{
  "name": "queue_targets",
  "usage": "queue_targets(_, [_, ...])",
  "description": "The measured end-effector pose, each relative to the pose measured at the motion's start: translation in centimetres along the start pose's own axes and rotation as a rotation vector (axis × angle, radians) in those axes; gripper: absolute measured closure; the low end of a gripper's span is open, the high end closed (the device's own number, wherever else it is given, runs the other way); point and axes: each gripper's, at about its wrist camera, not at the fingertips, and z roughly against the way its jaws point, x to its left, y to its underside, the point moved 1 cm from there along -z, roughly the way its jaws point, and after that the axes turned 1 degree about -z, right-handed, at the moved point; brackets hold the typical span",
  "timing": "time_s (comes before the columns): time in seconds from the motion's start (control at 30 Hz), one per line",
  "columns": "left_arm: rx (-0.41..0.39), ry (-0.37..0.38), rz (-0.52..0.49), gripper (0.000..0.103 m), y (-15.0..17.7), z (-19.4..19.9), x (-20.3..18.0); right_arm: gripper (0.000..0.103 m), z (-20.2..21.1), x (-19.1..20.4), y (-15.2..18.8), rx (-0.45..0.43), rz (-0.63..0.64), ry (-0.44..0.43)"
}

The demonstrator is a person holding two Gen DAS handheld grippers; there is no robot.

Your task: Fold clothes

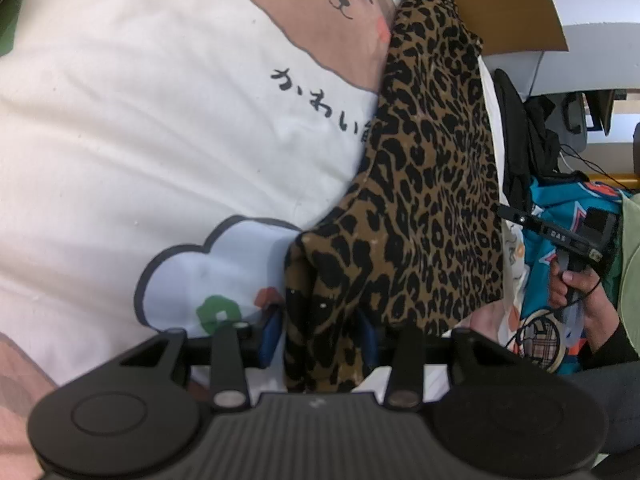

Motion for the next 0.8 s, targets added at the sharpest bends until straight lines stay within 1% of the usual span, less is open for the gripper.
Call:
queue_targets(0.07, [0.001,0.000,0.000,0.060,0.0,0.0,0.0,0.071,-0.6,-0.4,0.1,0.026,-0.023,-0.010])
queue_targets(0.1, [0.002,0.000,0.000,0.060,0.0,0.0,0.0,0.077,-0.8,-0.5,0.1,0.032,-0.027,-0.014])
queue_targets(0.13, [0.002,0.000,0.000,0.060,0.0,0.0,0.0,0.093,-0.7,-0.7,0.1,0.034,-0.035,-0.022])
queue_targets(0.17, [0.003,0.000,0.000,0.060,0.0,-0.1,-0.1,0.100,-0.7,-0.9,0.0,0.035,-0.044,-0.027])
queue_targets(0.2, [0.003,0.000,0.000,0.060,0.0,-0.1,0.0,0.103,-0.5,-1.0,0.0,0.035,-0.044,-0.025])
queue_targets(0.5, [0.002,0.013,0.009,0.059,-0.1,0.0,0.0,0.103,-0.3,-1.6,0.3,0.058,-0.063,0.025])
queue_targets(0.63, [-0.007,0.029,0.025,0.059,-0.2,0.2,0.3,0.103,-0.9,-2.4,1.1,0.078,-0.068,0.084])
queue_targets(0.7, [-0.017,0.044,0.041,0.059,-0.2,0.3,0.5,0.103,-0.8,-3.0,1.5,0.078,-0.109,0.060])
queue_targets(0.8, [-0.038,0.070,0.075,0.059,-0.1,0.7,1.2,0.103,0.1,-3.1,1.5,0.057,-0.132,0.035])
